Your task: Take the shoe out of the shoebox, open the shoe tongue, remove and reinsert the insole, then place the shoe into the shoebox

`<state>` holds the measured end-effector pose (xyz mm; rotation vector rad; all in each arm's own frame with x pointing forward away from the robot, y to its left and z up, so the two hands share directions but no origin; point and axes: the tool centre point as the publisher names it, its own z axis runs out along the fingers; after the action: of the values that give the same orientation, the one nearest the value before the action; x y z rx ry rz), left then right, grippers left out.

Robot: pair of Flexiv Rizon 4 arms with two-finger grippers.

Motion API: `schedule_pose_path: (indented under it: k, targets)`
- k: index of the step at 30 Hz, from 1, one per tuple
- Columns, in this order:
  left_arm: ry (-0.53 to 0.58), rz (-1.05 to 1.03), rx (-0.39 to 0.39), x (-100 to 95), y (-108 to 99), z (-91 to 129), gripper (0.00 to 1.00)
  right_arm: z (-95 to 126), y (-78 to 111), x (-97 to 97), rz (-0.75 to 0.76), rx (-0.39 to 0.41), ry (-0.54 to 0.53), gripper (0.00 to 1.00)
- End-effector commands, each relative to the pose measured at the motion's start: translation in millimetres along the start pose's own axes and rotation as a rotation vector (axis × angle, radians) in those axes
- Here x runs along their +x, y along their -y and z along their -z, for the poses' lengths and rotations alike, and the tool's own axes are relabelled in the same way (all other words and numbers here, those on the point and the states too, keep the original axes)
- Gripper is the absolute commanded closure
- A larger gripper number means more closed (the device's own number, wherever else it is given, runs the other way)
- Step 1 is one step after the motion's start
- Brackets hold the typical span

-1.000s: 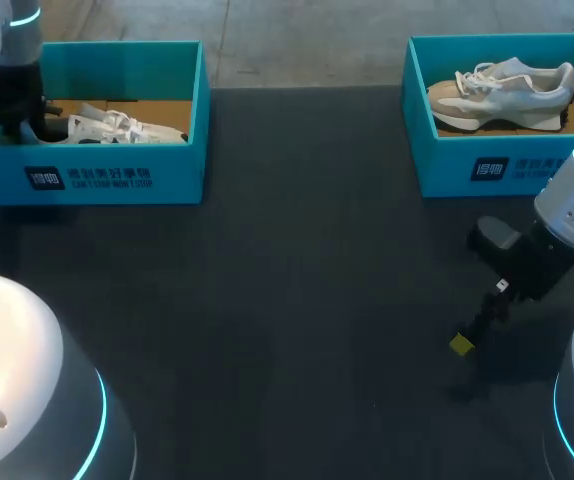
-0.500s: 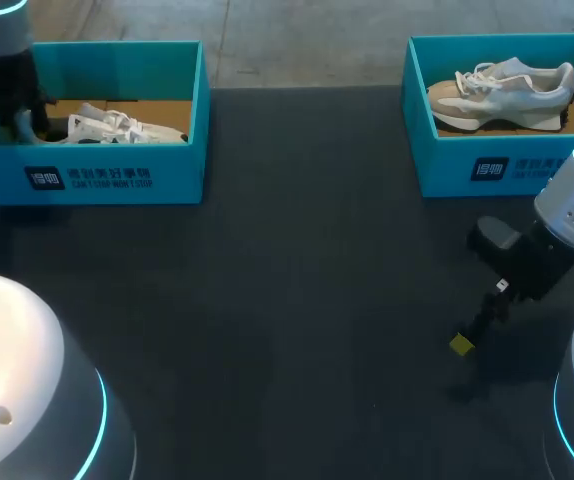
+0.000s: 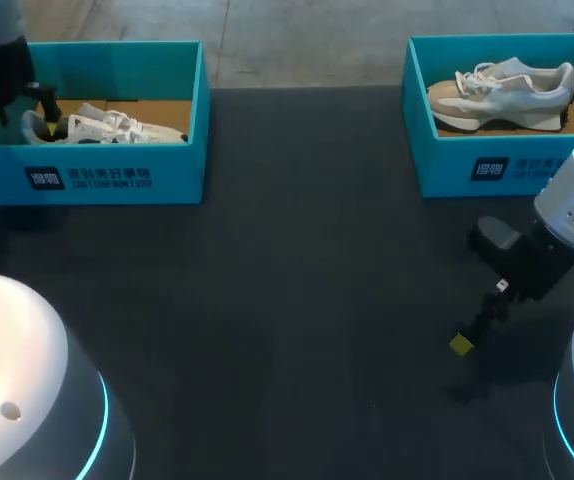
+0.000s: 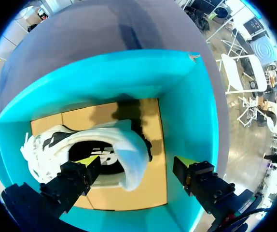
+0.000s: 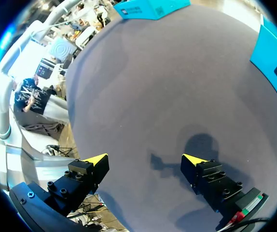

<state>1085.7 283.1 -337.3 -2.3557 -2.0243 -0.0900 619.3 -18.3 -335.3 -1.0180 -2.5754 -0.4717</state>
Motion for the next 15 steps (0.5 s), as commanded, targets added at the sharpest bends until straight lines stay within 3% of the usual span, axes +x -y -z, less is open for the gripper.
schedule_pose_path:
  k: [1, 15]
  targets:
    - [0.017, -0.002, -0.022, 1.1, 8, 15, 0.0, -1, 0.2, 1.1, -0.001, 0.001, 0.004, 0.0]
    - [0.048, -0.004, -0.053, -4.6, 16, 69, 0.0, -1, 0.2, 1.1, -0.001, 0.001, 0.004, 0.0]
